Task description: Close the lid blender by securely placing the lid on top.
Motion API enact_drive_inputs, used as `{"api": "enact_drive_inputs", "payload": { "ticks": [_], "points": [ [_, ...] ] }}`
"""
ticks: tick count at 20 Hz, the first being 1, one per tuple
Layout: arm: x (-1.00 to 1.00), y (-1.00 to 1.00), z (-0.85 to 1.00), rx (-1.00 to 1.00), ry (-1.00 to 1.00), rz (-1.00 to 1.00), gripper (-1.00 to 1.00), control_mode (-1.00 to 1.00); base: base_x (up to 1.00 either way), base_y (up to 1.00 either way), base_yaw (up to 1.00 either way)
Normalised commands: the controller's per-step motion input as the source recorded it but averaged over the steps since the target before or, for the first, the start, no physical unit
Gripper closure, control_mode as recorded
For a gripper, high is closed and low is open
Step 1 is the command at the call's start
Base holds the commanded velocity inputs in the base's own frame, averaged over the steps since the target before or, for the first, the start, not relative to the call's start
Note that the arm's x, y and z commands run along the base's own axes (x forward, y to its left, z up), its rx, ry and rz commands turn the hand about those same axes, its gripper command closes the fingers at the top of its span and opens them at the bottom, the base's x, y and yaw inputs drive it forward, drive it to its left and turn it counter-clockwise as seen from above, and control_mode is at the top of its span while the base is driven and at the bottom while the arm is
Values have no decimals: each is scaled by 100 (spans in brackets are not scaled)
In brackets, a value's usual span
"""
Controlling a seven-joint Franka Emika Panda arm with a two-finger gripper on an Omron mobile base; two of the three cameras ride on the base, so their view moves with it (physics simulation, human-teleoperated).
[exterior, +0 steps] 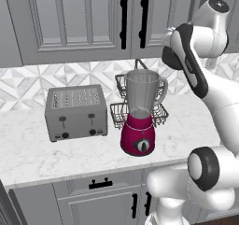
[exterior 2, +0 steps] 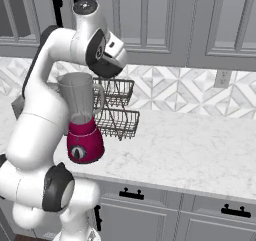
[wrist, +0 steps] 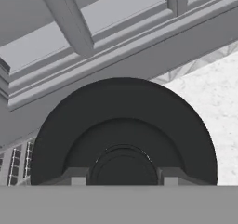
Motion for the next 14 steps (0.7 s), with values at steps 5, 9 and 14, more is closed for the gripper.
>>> {"api": "enact_drive_inputs", "payload": {
  "ticks": [5,9,14],
  "points": [
    [-42,35,-4,10,-5,-11,100,-100,0,0,0],
    [-23,5,-11,25,0,-29,100,-100,0,0,0],
    [-1,13,33,29,5,-25,100,-100,0,0,0]
  ]
}}
